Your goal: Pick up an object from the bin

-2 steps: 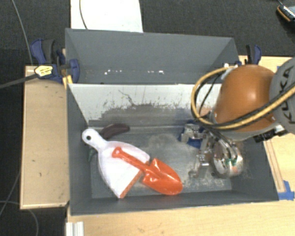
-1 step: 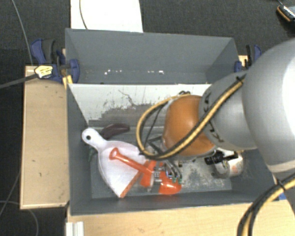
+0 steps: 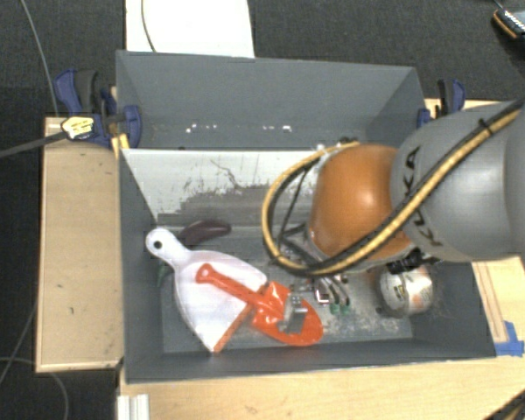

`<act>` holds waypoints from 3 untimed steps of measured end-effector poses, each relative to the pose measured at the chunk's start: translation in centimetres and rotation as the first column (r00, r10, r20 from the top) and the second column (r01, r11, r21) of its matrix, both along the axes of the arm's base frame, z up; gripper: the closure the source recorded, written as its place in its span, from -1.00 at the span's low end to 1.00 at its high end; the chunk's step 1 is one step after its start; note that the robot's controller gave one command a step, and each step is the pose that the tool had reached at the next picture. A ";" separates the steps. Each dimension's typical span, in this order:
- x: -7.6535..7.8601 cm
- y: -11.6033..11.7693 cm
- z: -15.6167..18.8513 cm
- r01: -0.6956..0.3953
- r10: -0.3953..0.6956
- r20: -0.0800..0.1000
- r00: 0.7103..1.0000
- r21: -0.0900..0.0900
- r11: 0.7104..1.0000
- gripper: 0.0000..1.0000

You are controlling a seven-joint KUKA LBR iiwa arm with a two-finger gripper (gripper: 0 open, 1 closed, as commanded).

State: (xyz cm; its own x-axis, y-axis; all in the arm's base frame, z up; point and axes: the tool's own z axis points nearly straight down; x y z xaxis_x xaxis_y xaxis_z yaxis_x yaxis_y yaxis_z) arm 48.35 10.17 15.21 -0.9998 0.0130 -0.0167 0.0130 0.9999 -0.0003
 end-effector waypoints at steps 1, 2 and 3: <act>-0.2 -2.9 -5.3 0.202 -0.202 -0.022 0.979 -0.003 0.979 -1.00; 3.2 -3.8 -8.2 0.250 -0.250 0.002 0.968 0.005 0.968 -1.00; 0.2 -2.2 -8.1 0.252 -0.252 -0.012 0.968 0.003 0.968 1.00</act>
Offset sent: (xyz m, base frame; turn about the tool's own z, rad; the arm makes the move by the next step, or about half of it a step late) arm 0.0317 -0.0376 -0.0821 0.2566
